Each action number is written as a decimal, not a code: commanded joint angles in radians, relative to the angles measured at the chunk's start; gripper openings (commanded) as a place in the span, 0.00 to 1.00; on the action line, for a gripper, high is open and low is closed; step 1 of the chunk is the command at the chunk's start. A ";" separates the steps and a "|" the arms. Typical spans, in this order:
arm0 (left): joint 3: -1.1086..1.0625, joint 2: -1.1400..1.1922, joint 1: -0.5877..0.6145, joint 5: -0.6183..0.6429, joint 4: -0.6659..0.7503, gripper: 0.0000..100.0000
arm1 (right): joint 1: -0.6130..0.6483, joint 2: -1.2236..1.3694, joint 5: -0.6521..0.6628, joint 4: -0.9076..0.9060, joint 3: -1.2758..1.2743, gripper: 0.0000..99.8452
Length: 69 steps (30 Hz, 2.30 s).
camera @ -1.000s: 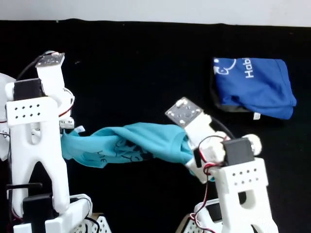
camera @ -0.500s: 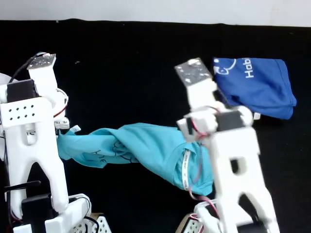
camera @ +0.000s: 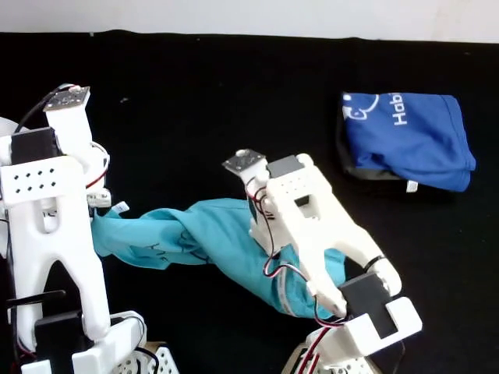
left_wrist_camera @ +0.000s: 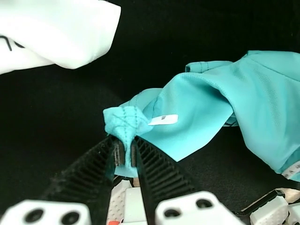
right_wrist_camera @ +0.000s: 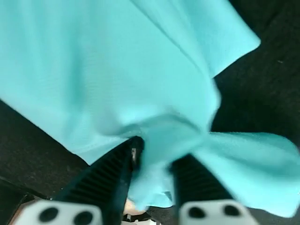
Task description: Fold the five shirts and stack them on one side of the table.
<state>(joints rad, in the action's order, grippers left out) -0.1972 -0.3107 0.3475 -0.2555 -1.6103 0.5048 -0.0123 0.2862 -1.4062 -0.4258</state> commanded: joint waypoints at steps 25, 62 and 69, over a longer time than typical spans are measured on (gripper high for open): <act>0.196 -0.035 0.018 -0.005 -0.152 0.01 | -0.091 -0.420 0.157 -0.354 0.414 0.07; -0.071 -0.025 0.016 -0.160 -0.015 0.01 | -0.116 -0.056 -0.166 -0.085 0.232 0.29; -0.071 -0.025 0.016 -0.161 -0.020 0.01 | -0.027 0.151 -0.160 -0.079 0.274 0.29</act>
<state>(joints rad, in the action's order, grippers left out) -0.2723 -0.3107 0.3567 -0.4104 -1.6364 0.4327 0.1074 0.1297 -1.4983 -0.1972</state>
